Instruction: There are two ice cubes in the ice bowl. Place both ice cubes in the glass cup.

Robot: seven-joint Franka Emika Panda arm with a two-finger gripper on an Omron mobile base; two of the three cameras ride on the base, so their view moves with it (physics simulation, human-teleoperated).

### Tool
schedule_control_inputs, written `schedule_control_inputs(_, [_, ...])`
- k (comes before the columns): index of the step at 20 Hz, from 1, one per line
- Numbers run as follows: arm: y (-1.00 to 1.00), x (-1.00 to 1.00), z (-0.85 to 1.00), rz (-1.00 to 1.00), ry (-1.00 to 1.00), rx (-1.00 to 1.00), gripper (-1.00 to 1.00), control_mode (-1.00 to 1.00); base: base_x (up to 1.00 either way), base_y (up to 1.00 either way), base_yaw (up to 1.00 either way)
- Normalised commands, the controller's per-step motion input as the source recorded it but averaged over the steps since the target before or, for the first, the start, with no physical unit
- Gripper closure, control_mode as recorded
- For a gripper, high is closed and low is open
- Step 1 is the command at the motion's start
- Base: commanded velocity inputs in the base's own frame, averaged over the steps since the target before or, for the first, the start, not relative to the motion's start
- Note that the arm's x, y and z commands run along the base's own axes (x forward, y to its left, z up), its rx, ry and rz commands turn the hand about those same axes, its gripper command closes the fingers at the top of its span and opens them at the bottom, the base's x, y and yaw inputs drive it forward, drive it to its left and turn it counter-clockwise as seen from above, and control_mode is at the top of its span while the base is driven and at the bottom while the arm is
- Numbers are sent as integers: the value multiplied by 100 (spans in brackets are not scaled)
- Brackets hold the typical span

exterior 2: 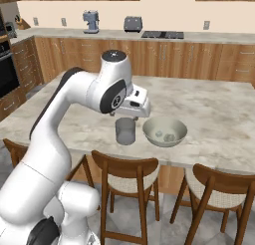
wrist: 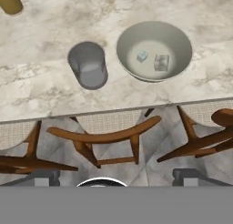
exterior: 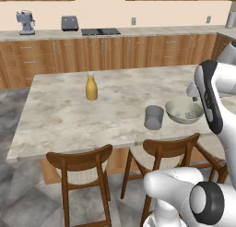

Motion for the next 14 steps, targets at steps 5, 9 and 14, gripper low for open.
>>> schedule_control_inputs(5, [-28, 22, 0, -1, 8, 2, -100, -100, 0, 0, 0])
schedule_control_inputs(9, [-28, 33, -6, -2, 11, 4, -100, -100, 0, 0, 0])
schedule_control_inputs(14, [-27, 63, -32, -4, 11, 0, -100, -100, 0, 0, 0])
